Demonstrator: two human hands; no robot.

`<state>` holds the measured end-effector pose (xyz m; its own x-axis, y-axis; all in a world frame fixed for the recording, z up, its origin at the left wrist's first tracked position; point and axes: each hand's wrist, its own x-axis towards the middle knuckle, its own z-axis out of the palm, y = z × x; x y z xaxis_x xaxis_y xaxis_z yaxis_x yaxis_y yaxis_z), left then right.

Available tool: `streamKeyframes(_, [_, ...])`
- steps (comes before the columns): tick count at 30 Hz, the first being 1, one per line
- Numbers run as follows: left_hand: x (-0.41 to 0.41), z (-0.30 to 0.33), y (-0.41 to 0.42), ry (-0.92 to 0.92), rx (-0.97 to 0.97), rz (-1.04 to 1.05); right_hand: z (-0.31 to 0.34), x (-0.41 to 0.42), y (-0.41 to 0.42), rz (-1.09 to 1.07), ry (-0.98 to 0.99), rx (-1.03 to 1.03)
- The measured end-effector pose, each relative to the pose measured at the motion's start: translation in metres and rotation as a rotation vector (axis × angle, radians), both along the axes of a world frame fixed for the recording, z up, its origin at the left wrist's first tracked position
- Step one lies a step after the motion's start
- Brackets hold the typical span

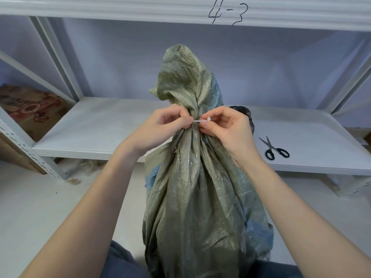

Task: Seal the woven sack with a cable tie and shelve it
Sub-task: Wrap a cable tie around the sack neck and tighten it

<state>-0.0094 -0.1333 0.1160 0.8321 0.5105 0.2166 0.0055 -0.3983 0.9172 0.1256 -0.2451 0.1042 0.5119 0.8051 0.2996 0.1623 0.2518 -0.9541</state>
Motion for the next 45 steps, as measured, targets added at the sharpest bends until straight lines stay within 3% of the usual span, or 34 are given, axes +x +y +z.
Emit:
streamKeyframes(22, [0.002,-0.001,-0.001,0.042,0.053,0.020,-0.003,0.000,0.001,0.008,-0.046,-0.026])
streamKeyframes(33, [0.003,-0.004,0.000,-0.013,0.062,0.010,-0.005,-0.002,0.004,-0.080,-0.242,-0.025])
streamKeyframes(39, [0.006,-0.006,0.002,-0.029,0.117,0.042,-0.005,-0.004,0.002,0.110,-0.119,-0.023])
streamKeyframes(45, [0.011,-0.010,-0.001,-0.063,0.193,0.143,-0.003,-0.004,0.004,0.132,-0.028,-0.026])
